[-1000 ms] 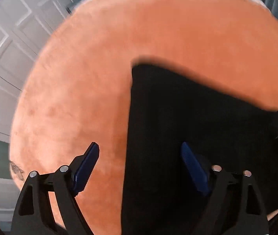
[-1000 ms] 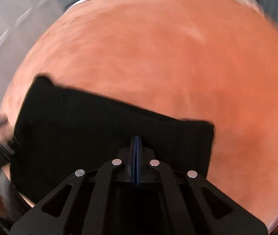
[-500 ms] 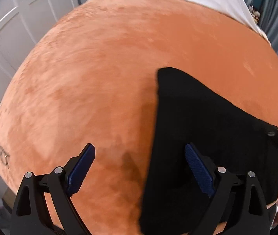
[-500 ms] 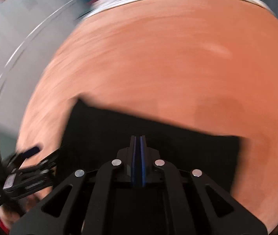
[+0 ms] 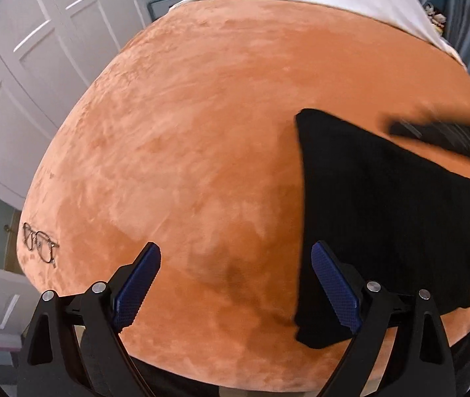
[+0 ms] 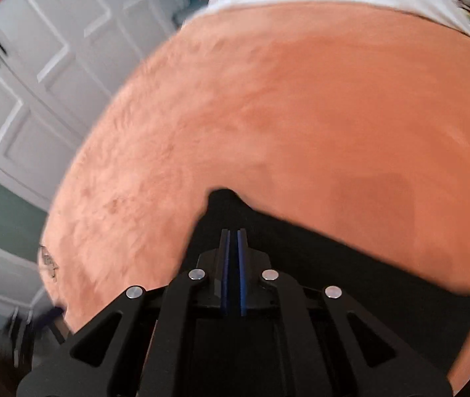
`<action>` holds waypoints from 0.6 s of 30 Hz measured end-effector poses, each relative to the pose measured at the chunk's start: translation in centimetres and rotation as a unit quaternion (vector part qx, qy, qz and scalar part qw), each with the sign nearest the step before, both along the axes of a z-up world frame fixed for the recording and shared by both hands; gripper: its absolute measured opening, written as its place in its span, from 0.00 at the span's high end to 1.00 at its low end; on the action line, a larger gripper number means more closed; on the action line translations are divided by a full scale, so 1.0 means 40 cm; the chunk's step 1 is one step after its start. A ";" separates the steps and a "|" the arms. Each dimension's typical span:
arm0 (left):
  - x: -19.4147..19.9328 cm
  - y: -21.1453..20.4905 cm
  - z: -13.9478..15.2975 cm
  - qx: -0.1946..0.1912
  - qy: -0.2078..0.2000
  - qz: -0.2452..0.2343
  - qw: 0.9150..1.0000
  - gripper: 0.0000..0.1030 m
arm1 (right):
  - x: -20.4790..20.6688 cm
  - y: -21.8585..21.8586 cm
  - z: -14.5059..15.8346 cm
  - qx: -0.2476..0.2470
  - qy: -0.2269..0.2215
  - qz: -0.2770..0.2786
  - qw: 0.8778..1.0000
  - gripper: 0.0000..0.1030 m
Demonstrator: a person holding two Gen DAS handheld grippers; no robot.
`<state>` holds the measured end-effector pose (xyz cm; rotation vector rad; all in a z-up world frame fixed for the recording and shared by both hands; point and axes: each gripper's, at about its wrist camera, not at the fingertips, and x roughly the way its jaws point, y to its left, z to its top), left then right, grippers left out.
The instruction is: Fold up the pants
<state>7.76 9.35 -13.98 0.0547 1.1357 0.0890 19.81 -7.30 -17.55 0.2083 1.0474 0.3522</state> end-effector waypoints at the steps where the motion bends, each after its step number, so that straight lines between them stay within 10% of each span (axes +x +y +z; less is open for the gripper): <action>1: -0.001 -0.014 -0.001 -0.003 0.002 -0.006 1.000 0.11 | -0.034 -0.045 -0.006 -0.011 -0.001 -0.015 1.000 0.97; 4: -0.001 -0.070 -0.021 -0.002 0.011 -0.027 1.000 0.11 | -0.090 -0.262 -0.108 -0.069 0.036 -0.119 0.990 1.00; 7: -0.013 -0.134 -0.035 0.027 0.016 -0.046 0.998 0.11 | -0.154 -0.459 -0.109 0.039 0.052 -0.240 0.969 1.00; 11: -0.035 -0.199 -0.035 0.055 0.004 -0.067 0.996 0.11 | -0.222 -0.397 -0.024 0.014 0.011 -0.177 0.984 0.94; 14: -0.042 -0.242 -0.048 0.081 0.010 -0.083 0.993 0.11 | -0.268 -0.317 -0.101 -0.038 0.042 -0.117 0.992 0.97; 18: -0.060 -0.267 -0.051 0.107 0.011 -0.095 0.990 0.11 | -0.311 -0.344 -0.072 -0.027 0.031 -0.158 0.987 0.90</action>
